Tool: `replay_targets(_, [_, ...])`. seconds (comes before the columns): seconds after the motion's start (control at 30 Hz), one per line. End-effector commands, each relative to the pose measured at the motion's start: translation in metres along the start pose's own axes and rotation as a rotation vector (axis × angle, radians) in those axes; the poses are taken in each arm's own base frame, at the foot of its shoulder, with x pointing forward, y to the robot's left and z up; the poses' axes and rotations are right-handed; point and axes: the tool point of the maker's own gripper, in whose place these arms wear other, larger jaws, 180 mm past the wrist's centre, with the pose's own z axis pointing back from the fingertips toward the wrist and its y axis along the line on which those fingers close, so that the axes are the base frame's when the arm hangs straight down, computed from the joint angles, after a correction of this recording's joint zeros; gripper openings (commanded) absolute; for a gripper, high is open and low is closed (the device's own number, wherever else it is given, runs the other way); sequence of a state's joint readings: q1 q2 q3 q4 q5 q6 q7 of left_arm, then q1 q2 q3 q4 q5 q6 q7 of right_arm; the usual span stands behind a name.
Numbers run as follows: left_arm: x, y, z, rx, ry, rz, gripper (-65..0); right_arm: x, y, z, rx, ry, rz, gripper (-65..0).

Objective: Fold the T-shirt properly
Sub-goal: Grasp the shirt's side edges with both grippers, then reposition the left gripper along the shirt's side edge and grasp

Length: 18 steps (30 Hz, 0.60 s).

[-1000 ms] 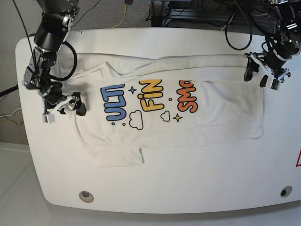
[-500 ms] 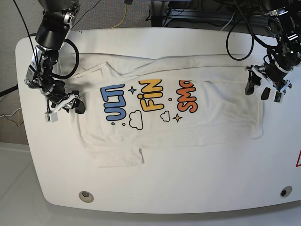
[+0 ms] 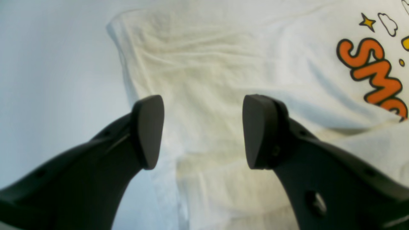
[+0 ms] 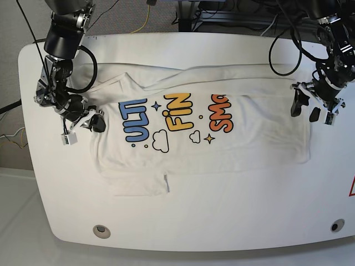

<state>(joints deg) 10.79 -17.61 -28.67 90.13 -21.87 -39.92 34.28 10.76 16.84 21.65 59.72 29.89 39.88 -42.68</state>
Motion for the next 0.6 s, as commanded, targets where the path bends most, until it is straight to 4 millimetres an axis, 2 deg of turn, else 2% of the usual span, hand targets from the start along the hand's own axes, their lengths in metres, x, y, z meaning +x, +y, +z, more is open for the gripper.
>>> replay_targets(0.0, [0.008, 0.004, 0.008, 0.011, -0.027, -0.021, -27.6, -0.004, 0.0, -0.001, -0.006, 0.047, 0.034, -57.5])
replay_targets(0.23, [0.013, 0.018, 0.011, 0.049, -0.051, 0.001, -27.6, -0.005, -0.002, 0.0, -0.012, 0.047, 0.033, -57.8])
replay_targets(0.3, [0.016, 0.027, 0.012, 0.069, -0.066, 0.017, -27.6, -0.005, -0.002, 0.001, -0.014, 0.044, 0.032, -59.2])
replay_targets(0.37, [0.023, 0.052, 0.015, 0.121, -0.108, 0.067, -27.8, 0.001, -0.003, 0.001, -0.019, 0.032, 0.04, -60.9])
replay_targets(0.57, [0.022, 0.069, -0.001, 0.132, -0.088, 0.088, -27.4, 0.002, -0.003, 0.0, -0.017, 0.029, 0.042, -63.4])
